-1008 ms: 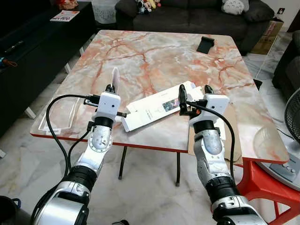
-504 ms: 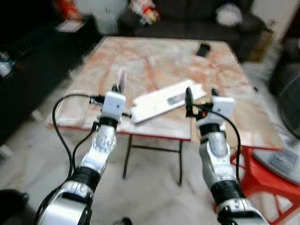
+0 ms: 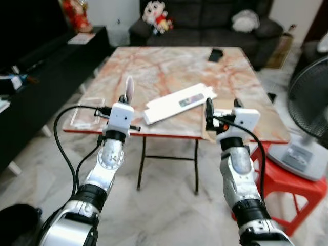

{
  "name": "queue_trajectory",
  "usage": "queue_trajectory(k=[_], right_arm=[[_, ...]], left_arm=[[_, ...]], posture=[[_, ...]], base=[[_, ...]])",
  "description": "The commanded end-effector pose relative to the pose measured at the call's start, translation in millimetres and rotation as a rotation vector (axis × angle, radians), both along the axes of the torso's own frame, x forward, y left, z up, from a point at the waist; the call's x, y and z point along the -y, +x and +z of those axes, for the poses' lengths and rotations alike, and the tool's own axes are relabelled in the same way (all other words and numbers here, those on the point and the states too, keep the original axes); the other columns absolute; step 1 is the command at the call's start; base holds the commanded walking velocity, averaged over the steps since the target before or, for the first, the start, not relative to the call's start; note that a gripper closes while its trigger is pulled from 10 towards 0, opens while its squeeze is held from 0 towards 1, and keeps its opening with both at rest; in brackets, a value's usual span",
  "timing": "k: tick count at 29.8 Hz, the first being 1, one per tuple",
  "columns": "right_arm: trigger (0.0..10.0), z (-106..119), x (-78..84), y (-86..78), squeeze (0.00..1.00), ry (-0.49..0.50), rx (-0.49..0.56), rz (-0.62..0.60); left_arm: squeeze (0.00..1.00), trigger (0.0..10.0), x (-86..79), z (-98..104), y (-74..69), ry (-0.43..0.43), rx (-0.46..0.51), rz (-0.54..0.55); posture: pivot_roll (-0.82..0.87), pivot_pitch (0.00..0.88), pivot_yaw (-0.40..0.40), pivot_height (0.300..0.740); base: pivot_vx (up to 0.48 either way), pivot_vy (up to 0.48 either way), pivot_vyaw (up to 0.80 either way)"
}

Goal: Picking trash to rubbish bin

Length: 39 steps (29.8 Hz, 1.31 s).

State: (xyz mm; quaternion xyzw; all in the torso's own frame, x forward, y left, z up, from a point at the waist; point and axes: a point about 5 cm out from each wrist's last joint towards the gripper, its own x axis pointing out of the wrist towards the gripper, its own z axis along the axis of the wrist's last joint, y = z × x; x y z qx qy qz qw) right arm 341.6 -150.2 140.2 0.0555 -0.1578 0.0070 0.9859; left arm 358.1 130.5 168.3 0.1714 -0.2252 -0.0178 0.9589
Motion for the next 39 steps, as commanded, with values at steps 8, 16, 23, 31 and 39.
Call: queue_trajectory(k=[8,16,23,31,39], right_arm=[[10.0,-4.2,1.6,-0.7,0.0,0.011,-0.021,-0.008],[10.0,-16.6,5.7,-3.4,0.0,0.008,-0.072,-0.018],[10.0,-40.2,13.3,-10.4,0.0,0.016,-0.163,-0.038],[10.0,-81.8,19.1,-24.4,0.0,0.043,-0.344,-0.035],[10.0,-137.7,29.7,-58.0,0.0,0.078,-0.621,-0.044]], left_arm=[[0.0,10.0,-13.5,-5.5,-0.7,0.013,-0.024,0.041],[0.0,10.0,-17.4,-12.9,-1.1,0.005,-0.057,0.062],[0.0,10.0,-25.1,-22.7,-2.9,0.011,-0.098,0.079],[0.0,10.0,-40.5,-54.6,-5.9,-0.017,-0.273,0.138],[0.0,10.0,-54.4,-107.3,-26.9,-0.011,-0.539,0.132]], posture=[[-0.11,0.018,0.019,0.74],[-0.11,0.023,0.019,0.74],[-0.11,0.031,0.016,0.74],[-0.11,0.034,0.015,0.74],[-0.11,0.042,0.012,0.74]], base=[[-0.073,0.0,0.0],[-0.036,0.0,0.0],[-0.124,0.0,0.0],[0.0,0.0,0.0],[0.0,0.0,0.0]])
